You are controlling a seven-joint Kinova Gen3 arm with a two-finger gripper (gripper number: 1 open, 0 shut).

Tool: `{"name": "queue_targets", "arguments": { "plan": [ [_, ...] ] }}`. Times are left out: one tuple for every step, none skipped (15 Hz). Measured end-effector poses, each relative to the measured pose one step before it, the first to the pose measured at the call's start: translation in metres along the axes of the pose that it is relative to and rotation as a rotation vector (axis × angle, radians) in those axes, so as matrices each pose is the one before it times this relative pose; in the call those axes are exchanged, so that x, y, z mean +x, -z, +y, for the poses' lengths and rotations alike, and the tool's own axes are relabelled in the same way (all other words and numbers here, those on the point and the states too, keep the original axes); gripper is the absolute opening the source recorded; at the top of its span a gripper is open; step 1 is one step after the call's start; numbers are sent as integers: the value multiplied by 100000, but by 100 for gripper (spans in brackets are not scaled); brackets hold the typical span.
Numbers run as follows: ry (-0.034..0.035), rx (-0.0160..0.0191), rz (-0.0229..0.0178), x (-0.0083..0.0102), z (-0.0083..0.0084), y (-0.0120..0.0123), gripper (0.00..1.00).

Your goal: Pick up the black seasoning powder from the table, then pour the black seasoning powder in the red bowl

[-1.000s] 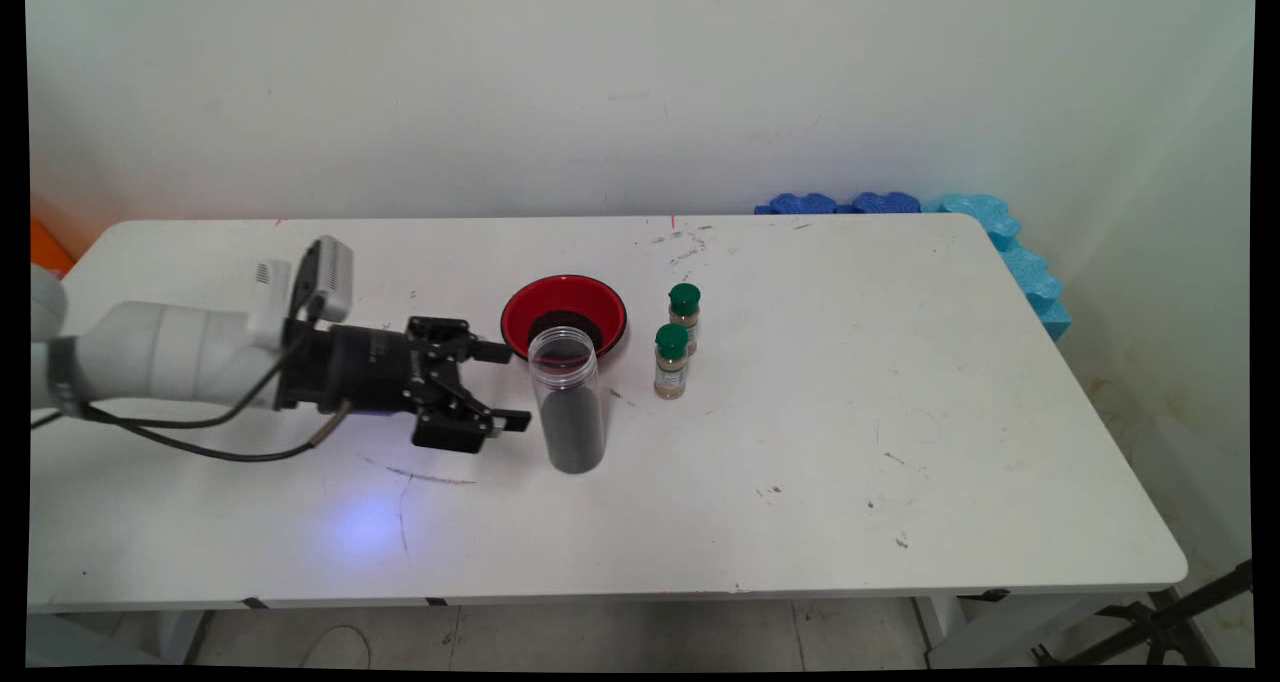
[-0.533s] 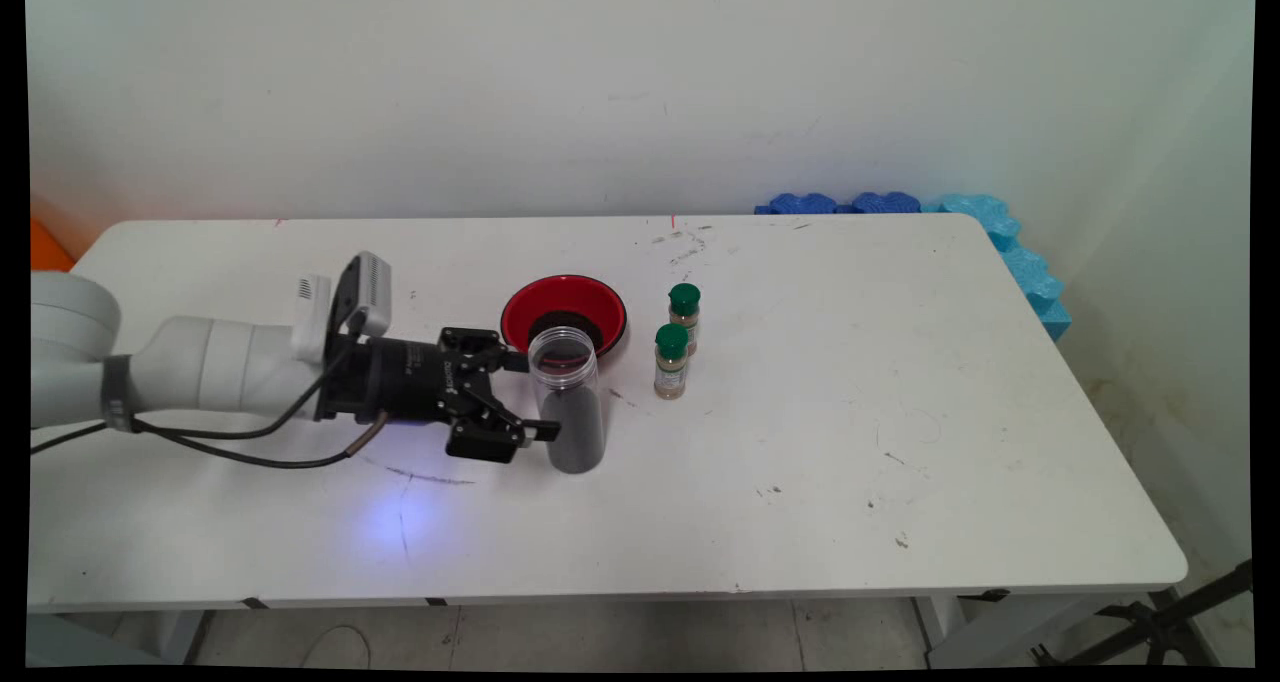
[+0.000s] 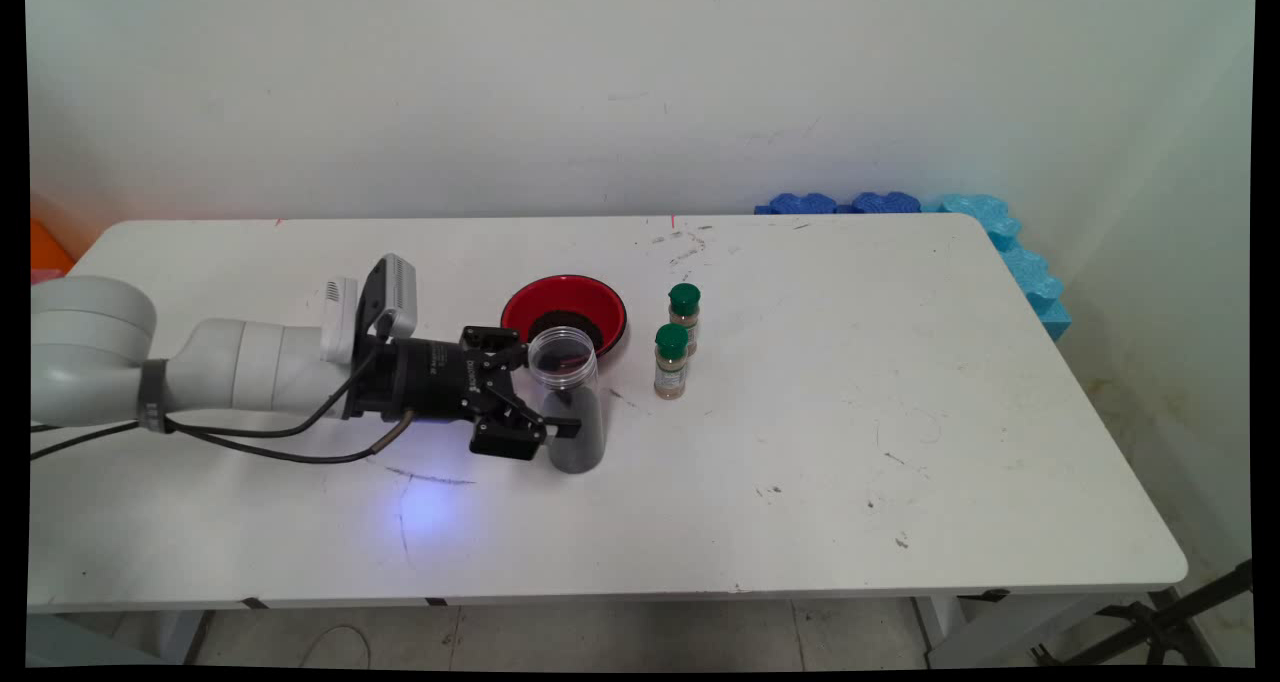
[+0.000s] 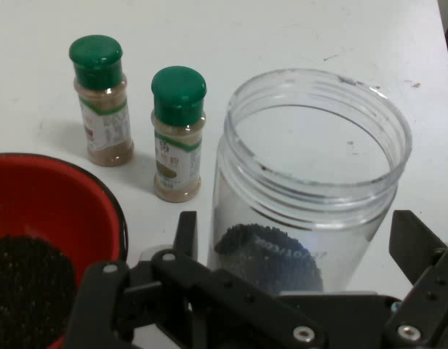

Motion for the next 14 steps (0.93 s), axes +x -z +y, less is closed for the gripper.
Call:
{"name": "queue_targets", "arguments": {
  "plan": [
    [-334, -243, 190, 9, -30, -204, 100],
    [-398, -217, 160, 17, -56, -198, 100],
    [-351, -131, 144, 17, -57, -154, 100],
    [-416, -88, 131, 15, -82, -168, 100],
    [-487, -164, 109, 16, -73, -151, 100],
    [-416, -212, 46, 3, -49, -119, 100],
    [-514, -260, 23, -4, -53, -119, 100],
    [-463, -158, -12, -3, -65, -101, 100],
    [-354, -95, 12, 8, -62, -79, 100],
    [-416, -83, 43, 19, -74, -86, 100],
    [-595, -34, 157, 64, -78, -78, 0],
    [-452, -104, 150, 62, -43, -54, 0],
    [-334, -251, 173, 79, -32, -46, 0],
    [-211, -239, 48, 40, 9, -9, 0]
  ]
}}
